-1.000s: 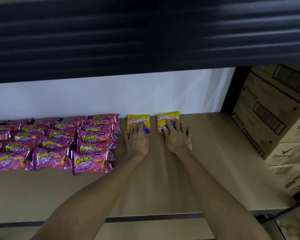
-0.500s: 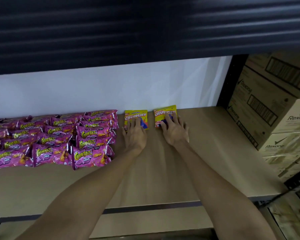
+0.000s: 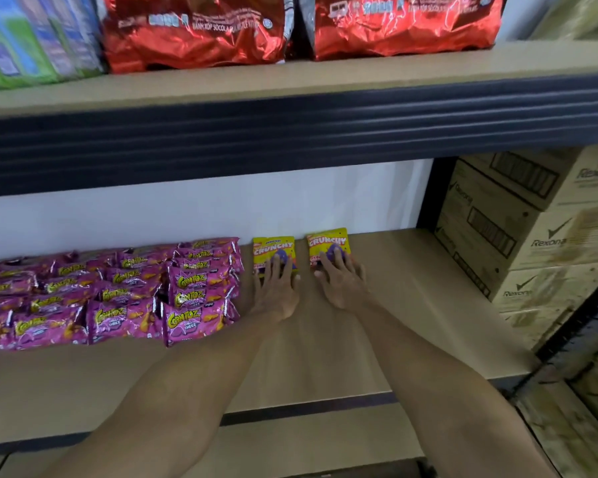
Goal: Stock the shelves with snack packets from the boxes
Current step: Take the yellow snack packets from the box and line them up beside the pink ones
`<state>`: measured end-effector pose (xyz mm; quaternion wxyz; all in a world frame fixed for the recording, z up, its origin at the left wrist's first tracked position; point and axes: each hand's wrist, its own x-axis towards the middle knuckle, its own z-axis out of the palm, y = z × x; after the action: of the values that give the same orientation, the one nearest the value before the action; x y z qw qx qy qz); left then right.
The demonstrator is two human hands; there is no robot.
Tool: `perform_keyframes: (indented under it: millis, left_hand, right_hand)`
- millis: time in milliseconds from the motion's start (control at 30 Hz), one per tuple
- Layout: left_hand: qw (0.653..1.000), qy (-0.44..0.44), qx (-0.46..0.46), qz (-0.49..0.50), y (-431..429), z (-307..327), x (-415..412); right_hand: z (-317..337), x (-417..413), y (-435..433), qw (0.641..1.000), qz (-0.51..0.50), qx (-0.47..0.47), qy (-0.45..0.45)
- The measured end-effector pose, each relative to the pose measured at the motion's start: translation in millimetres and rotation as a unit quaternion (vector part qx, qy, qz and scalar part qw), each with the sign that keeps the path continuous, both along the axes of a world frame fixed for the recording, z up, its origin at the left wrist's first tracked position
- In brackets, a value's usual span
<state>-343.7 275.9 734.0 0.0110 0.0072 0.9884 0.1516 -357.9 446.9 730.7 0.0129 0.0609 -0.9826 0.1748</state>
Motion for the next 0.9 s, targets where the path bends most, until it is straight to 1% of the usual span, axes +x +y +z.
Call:
perform_keyframes:
  millis: [67,233,633,700,800,900]
  left_hand:
    - [1.000,-0.008,0.013,0.001,-1,-3,0]
    - [1.000,0.004,0.029,0.007,-2,-8,1]
    - [1.000,0.009,0.024,0.007,-4,-11,0]
    - [1.000,0.007,0.021,0.004,-5,-9,0]
    - [1.000,0.010,-0.008,-0.013,-5,-4,1]
    - [0.998,0.045,-0.024,-0.039,-6,4,8]
  right_hand:
    - [-4,-1,-2,1.000,-0.004,0.014,-0.014]
    - [-5,-4,-1,1.000,-0.003,0.008,-0.019]
    - [-5,-3,0,0.999,0.014,0.021,-0.026]
    - [-5,-3,0,0.999,0.017,0.014,-0.026]
    - [-4,0,2,1.000,0.007,-0.011,-0.008]
    - [-2,9,3,0.999,-0.003,-0.038,0.012]
